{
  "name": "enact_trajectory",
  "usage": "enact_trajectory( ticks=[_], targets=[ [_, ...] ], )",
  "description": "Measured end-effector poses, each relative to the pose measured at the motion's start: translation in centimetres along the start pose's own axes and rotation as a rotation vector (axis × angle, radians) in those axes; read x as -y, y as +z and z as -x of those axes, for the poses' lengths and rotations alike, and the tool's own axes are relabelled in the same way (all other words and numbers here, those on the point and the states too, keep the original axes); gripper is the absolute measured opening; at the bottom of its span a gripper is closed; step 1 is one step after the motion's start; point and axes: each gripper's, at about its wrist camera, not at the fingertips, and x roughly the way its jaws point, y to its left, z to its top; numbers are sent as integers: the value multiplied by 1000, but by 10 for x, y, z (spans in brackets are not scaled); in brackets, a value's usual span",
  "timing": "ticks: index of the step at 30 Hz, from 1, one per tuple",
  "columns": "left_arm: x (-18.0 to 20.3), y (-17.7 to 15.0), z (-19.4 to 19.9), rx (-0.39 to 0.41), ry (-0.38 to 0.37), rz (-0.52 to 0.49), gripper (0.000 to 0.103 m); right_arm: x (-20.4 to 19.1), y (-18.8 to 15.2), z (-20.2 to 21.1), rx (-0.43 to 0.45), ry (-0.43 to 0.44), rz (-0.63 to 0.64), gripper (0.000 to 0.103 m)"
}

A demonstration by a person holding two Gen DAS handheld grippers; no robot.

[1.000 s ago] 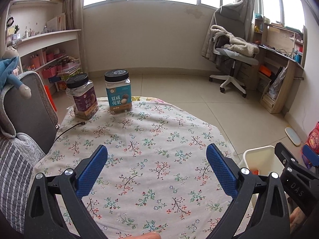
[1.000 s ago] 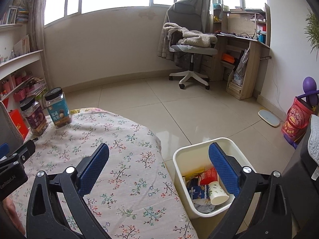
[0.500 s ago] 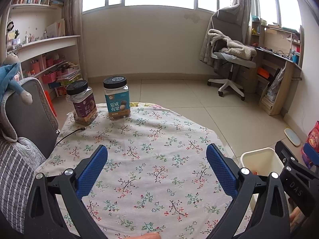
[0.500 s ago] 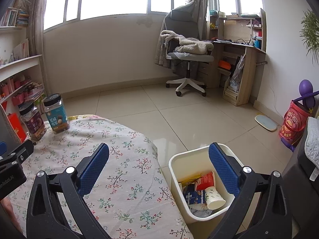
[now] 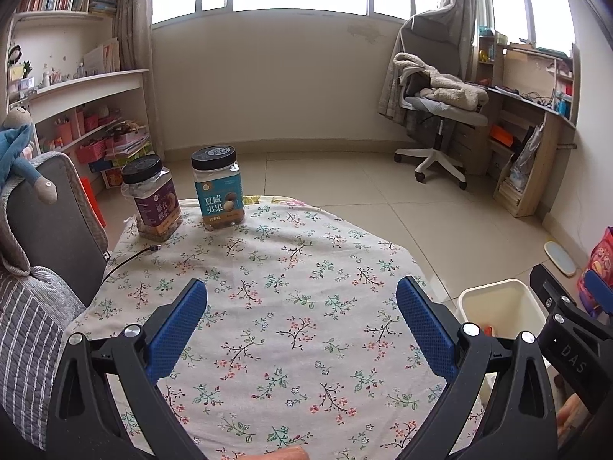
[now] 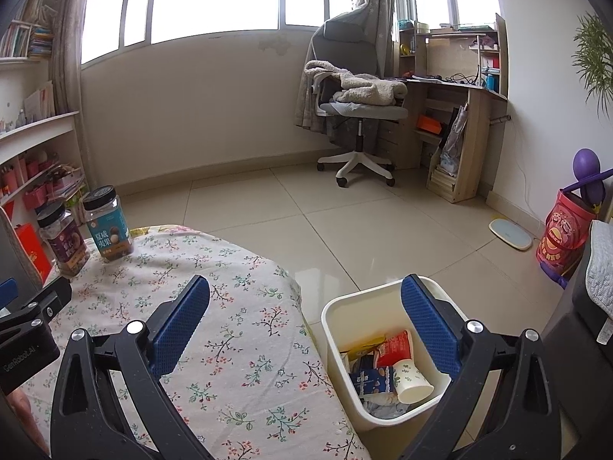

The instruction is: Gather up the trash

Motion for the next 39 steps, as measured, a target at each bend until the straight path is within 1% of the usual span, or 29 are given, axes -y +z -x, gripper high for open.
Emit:
enact_trajectory(
  ticks=[15,39],
  targets=[
    [0,1,0,-13,-13,16,96,-2,0,2,25,2,5,96],
    [3,0,-2,-15,-11,1,96,-4,-3,-2,11,4,7,96]
  ],
)
